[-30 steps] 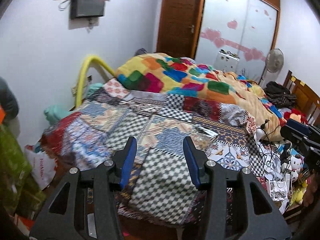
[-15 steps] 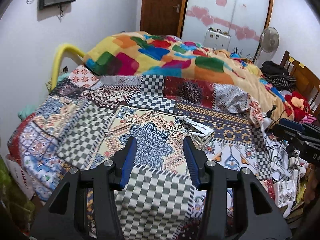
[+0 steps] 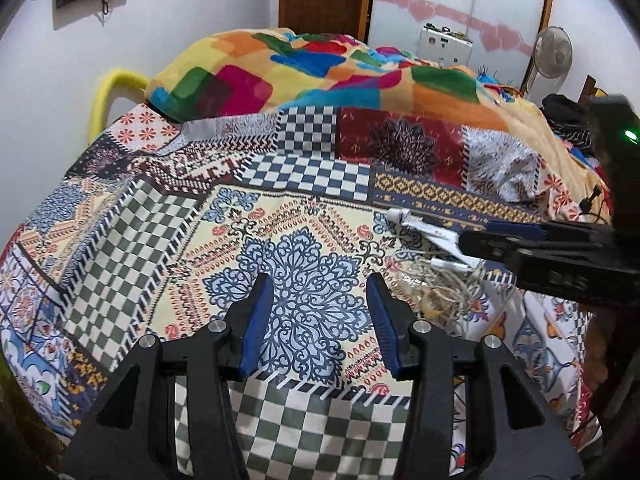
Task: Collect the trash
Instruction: 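Grasp the white ointment tube with the right tool while the left tool grasps the white earphone cable, then carry the tube and earphone cable with both tools over the bucket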
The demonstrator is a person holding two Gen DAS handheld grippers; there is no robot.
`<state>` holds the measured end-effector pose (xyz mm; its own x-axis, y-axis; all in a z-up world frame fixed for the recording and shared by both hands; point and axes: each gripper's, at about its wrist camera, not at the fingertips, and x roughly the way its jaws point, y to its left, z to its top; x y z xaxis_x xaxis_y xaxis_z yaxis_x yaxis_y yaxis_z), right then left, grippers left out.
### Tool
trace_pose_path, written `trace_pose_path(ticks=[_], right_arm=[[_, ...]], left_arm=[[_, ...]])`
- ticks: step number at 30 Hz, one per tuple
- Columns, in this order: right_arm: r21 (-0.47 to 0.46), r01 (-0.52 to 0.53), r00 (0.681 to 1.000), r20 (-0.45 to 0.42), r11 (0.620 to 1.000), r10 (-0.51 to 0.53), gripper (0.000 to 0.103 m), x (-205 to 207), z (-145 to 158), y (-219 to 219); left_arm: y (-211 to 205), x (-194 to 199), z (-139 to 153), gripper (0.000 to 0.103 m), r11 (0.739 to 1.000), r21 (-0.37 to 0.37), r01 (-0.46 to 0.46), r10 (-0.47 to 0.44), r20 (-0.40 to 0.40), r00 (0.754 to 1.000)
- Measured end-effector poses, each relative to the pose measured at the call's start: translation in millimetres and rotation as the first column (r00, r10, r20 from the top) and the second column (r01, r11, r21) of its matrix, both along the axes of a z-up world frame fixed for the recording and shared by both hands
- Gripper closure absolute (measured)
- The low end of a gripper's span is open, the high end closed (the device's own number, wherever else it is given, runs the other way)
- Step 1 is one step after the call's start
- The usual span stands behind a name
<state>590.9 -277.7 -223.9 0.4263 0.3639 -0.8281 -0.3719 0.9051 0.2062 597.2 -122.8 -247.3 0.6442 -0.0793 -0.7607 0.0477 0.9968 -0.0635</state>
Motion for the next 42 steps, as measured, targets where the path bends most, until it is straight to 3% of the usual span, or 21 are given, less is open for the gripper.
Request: trace_pose_path(ticks=[7,15,24,34,36,37,42], right_arm=[[-0.058,-0.026,1.000,-0.016,0.998,0.025,0.080,16.4,-19.5,12.0],[0.016,0.041,0.998,0.055,0.999,-0.042,0.080,-6.1,3.5,-8.8],[0.060,0.126,0.986,0.104,0.990,-0.132,0.080,-35.0,27.5,-50.6],[0.069,0.188,0.978,0.077,0.980,-0.193,0.080,-56.3,24.1,-83.8],[0.081,0.194,0.977,0.072,0.978,-0.200,0.080,-57.7,24.9,-86.2],[0.085,0.196,0.977,0.071,0.977,-0.202,0.080,-59.0,25.2,-86.8],[0.105,0.198,0.976,0.067,0.975,-0.205,0.080,-67.0,29.3,-91.6]], left_arm=[[1.1,6.3,-21.1,0.056,1.000,-0.012,0.004,-0.005,-0.034,0.999],[-7.2,6.7,-13.6,0.056,0.997,-0.077,0.023,-0.027,-0.047,0.999],[-52.8,2.8,-2.4,0.056,0.978,-0.152,0.145,-0.154,-0.054,0.987],[-96.7,17.8,-25.2,0.056,0.981,-0.034,0.189,-0.192,-0.099,0.976],[-98.6,18.8,-26.3,0.065,0.983,0.007,0.181,-0.180,-0.082,0.980],[-99.8,19.2,-26.1,0.075,0.982,0.011,0.187,-0.186,-0.082,0.979],[-94.3,20.0,-15.4,0.090,0.979,-0.041,0.201,-0.203,-0.084,0.975]])
